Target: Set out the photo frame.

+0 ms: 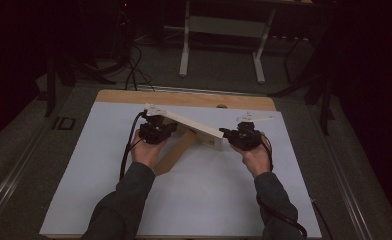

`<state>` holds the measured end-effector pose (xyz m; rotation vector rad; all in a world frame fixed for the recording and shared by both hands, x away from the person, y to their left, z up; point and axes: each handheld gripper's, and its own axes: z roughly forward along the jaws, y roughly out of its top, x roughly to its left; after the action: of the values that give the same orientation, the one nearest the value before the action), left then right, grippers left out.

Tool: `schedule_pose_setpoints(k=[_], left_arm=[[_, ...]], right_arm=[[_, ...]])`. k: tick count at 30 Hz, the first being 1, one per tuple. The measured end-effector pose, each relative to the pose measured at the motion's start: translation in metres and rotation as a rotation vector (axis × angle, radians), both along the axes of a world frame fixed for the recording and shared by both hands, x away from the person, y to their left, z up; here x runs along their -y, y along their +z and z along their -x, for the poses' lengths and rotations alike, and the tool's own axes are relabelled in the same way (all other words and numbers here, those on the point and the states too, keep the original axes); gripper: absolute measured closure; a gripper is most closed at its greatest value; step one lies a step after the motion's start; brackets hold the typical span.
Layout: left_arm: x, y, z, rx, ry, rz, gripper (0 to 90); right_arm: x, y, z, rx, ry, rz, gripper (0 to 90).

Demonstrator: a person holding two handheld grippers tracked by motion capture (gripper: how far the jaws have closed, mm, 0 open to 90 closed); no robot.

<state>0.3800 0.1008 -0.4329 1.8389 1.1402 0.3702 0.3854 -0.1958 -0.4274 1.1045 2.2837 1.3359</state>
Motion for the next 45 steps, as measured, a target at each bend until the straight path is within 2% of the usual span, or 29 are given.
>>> schedule_pose_setpoints(k=[19, 26, 28, 32, 45], left_arm=[[0.023, 0.003, 0.007, 0.015, -0.063, -0.014, 90.0], [0.025, 0.004, 0.009, 0.019, -0.064, -0.003, 90.0], [0.025, 0.005, 0.009, 0.014, -0.077, 0.005, 90.0], [0.031, 0.006, 0.011, 0.017, -0.088, -0.019, 90.0], [0.039, 0.006, 0.012, 0.017, -0.107, -0.023, 90.0]], right_arm=[[-0.003, 0.004, 0.004, 0.007, 0.022, 0.001, 89.8], [-0.003, 0.004, 0.003, 0.006, 0.025, -0.003, 89.8], [-0.003, 0.004, 0.003, 0.006, 0.025, -0.003, 89.8], [-0.003, 0.004, 0.003, 0.007, 0.023, -0.003, 89.8], [-0.006, 0.004, 0.008, 0.008, 0.043, 0.007, 89.9]])
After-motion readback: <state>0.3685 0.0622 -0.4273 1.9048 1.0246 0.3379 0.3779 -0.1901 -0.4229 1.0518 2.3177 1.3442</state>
